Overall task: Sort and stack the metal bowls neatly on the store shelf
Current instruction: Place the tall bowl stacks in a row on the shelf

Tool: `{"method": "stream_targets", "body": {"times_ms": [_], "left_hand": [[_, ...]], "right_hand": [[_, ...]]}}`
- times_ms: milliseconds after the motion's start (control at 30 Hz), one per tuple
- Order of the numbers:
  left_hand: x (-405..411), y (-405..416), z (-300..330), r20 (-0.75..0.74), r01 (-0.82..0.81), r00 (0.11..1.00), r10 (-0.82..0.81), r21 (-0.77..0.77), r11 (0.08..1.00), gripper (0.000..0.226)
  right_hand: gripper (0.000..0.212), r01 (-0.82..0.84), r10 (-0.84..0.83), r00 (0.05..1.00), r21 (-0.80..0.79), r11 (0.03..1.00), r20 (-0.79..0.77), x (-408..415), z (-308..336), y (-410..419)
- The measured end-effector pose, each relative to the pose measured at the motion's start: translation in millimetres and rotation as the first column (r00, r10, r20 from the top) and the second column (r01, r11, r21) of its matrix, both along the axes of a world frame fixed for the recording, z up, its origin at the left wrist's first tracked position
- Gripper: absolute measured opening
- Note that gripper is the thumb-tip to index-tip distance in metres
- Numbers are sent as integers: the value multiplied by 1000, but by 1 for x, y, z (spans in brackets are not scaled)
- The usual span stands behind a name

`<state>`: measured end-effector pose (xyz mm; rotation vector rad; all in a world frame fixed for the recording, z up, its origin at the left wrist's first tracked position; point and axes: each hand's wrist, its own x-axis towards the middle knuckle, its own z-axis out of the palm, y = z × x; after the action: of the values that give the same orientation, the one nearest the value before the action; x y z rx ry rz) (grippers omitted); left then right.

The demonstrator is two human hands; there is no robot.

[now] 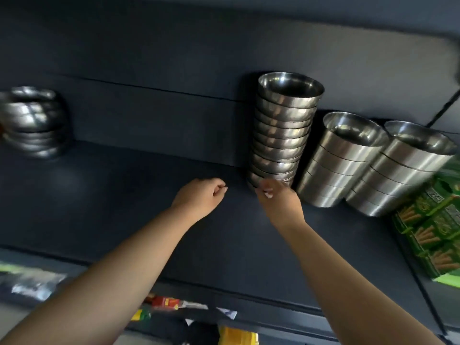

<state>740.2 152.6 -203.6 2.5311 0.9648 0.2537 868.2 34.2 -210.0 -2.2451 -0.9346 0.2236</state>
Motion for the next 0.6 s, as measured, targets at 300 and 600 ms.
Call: {"method": "stream_targets", "body": {"times_ms": [300,600], "left_hand": [[-121,-12,15,20,-333,942,335,182,925,31],[-269,23,14,78,-533,846,527,141,834,33]], "right_hand": [[27,-369,374,926,-95,925,54,-83,6,38],[29,-495,501,866,-137,858,6,-211,5,101]]}}
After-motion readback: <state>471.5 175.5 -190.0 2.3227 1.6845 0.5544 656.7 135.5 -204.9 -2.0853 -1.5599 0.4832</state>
